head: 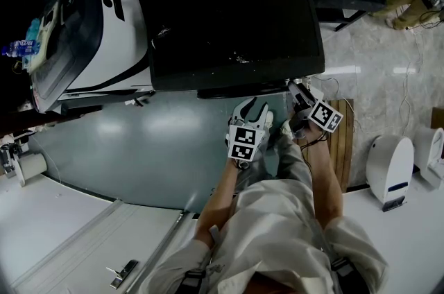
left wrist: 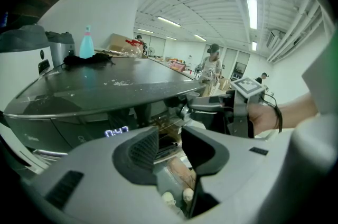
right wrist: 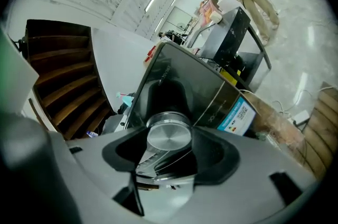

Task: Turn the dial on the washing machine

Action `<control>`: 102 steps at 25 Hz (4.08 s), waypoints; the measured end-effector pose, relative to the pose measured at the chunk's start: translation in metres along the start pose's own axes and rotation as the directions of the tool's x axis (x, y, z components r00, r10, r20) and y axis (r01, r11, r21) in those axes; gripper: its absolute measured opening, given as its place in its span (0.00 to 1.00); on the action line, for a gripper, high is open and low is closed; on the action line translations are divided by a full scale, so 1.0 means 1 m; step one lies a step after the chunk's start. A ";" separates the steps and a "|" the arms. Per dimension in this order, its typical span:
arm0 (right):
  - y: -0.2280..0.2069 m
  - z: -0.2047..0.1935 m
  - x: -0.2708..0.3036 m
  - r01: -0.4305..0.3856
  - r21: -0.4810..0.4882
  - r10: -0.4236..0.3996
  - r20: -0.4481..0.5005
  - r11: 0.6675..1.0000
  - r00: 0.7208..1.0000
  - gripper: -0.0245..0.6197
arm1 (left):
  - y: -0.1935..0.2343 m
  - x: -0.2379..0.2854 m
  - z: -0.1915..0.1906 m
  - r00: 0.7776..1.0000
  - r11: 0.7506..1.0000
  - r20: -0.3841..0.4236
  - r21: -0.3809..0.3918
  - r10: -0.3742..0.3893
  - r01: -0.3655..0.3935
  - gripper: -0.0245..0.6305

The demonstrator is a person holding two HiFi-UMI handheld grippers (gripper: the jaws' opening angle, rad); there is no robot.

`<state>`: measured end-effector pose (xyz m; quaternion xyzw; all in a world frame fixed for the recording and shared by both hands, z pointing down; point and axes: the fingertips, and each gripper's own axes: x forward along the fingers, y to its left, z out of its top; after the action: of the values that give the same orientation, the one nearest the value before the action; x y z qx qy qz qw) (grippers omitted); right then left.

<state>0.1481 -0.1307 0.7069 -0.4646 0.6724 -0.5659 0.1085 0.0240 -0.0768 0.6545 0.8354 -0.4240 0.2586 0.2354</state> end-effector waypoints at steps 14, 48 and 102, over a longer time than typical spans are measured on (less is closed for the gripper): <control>0.001 0.001 0.000 -0.072 0.171 0.062 0.063 0.983 0.996 0.45 | 0.001 0.000 -0.002 1.000 1.000 -0.004 -0.003 -0.001 0.001 0.25; -0.008 0.001 -0.001 -0.157 0.356 0.107 0.154 0.921 0.982 0.46 | -0.004 0.000 -0.004 1.000 1.000 -0.003 -0.001 0.002 -0.002 0.25; 0.009 -0.007 0.005 0.323 -0.755 -0.391 0.096 0.570 0.915 0.46 | 0.010 -0.014 -0.013 1.000 1.000 -0.002 -0.009 0.019 -0.019 0.25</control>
<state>0.1359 -0.1302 0.7030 -0.5691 0.7420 -0.2611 -0.2394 0.0057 -0.0660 0.6576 0.8301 -0.4328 0.2597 0.2369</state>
